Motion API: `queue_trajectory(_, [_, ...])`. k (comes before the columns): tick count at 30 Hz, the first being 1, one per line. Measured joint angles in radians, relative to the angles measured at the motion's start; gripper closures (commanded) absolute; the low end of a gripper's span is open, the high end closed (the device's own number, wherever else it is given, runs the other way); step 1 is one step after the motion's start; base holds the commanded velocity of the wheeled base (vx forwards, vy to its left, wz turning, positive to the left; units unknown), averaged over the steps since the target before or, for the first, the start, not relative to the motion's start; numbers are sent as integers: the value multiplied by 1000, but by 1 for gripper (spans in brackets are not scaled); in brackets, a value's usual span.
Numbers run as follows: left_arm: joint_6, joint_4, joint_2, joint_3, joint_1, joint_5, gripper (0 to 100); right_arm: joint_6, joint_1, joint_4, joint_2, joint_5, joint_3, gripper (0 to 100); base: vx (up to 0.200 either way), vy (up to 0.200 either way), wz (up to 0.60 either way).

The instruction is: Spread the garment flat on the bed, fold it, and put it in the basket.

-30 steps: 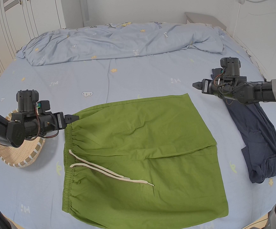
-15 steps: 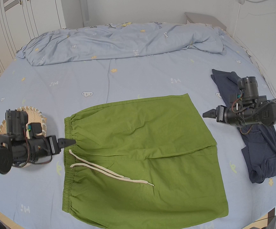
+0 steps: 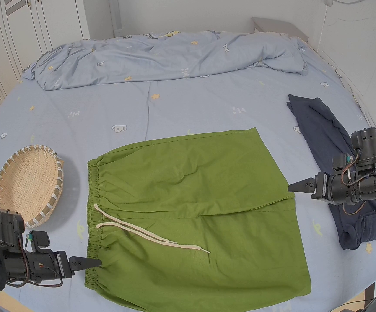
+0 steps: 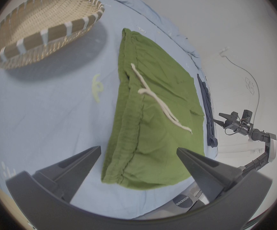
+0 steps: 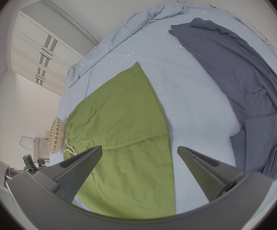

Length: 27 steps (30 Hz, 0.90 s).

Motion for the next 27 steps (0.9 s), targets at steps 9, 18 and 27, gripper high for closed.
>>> queue_trajectory(9, [100, -1, 107, 33, 8, -6, 0, 0, 28, 1, -63, -1, 37, 0, 0, 0, 0])
queue_trajectory(18, [104, -1, 186, 32, 11, -110, 0, 0, 41, 1, -95, -3, 55, 0, 0, 0, 0])
queue_trajectory(27, [80, -1, 210, 20, 9, -169, 0, 0, 43, 0, -103, -4, 64, 0, 0, 0, 0])
